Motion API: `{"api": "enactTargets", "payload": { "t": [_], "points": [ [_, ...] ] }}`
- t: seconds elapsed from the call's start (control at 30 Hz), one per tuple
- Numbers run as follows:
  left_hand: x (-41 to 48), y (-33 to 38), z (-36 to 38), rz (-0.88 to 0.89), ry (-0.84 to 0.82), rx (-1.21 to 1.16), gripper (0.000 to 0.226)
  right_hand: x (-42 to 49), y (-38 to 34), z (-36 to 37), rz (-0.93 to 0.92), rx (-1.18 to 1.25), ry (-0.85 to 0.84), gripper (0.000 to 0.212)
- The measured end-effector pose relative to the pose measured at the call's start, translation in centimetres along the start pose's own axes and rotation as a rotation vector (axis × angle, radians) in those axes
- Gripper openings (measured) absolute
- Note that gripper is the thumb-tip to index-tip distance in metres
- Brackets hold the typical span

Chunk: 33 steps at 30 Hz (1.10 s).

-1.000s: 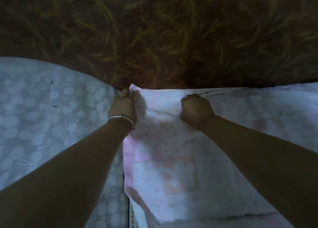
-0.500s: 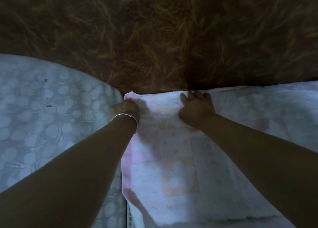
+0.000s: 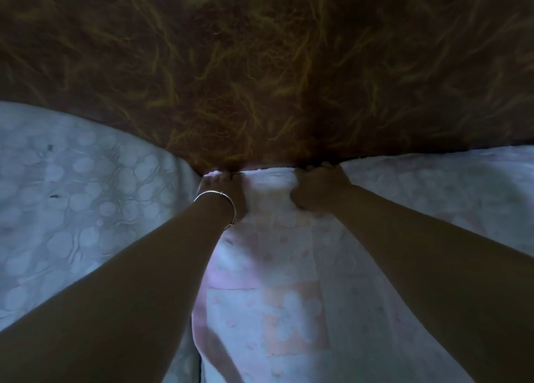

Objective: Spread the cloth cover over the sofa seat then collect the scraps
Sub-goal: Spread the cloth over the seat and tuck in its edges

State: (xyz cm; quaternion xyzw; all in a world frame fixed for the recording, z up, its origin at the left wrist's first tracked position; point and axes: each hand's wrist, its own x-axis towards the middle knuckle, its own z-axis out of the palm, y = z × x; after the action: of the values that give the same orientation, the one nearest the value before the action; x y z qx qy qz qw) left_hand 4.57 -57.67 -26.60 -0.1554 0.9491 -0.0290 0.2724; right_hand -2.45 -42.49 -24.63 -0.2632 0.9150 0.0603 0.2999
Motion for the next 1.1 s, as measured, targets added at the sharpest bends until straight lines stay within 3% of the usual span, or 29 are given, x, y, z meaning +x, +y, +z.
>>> {"api": "enactTargets", "payload": {
  "t": [0.13,0.3,0.4,0.53,0.67,0.83,1.0,1.1],
  "points": [
    [2.1,0.1,-0.3,-0.014,-0.194,-0.155,0.052,1.3,0.1,-0.4,-0.011,0.073,-0.074,0.044],
    [4.2,-0.2,0.0,0.062,-0.295,0.094,0.051,2.6,-0.1,0.7,0.022,0.092,-0.073,0.039],
    [4.0,0.1,0.0,0.022,-0.299,0.032,0.043,2.1,-0.3,2.0,0.019,0.042,0.037,0.05],
    [3.8,-0.4,1.1,-0.029,-0.181,-0.024,0.057,0.4,-0.9,2.4,0.035,-0.021,0.225,0.046],
    [2.1,-0.4,1.4,-0.088,-0.053,-0.148,0.045,-1.1,-1.5,2.9,0.063,0.01,0.327,0.045],
    [-0.5,-0.3,1.4,-0.06,0.062,-0.15,0.048,-2.5,-2.1,3.1,0.1,-0.052,0.288,0.054],
    [-3.6,-0.3,1.6,-0.054,0.012,-0.048,0.08,-5.4,-1.9,4.0,0.071,-0.089,0.173,0.061],
    [-7.0,0.8,1.1,-0.039,-0.007,0.04,0.077,-8.4,-1.7,4.5,0.026,-0.06,0.149,0.059]
  ]
}}
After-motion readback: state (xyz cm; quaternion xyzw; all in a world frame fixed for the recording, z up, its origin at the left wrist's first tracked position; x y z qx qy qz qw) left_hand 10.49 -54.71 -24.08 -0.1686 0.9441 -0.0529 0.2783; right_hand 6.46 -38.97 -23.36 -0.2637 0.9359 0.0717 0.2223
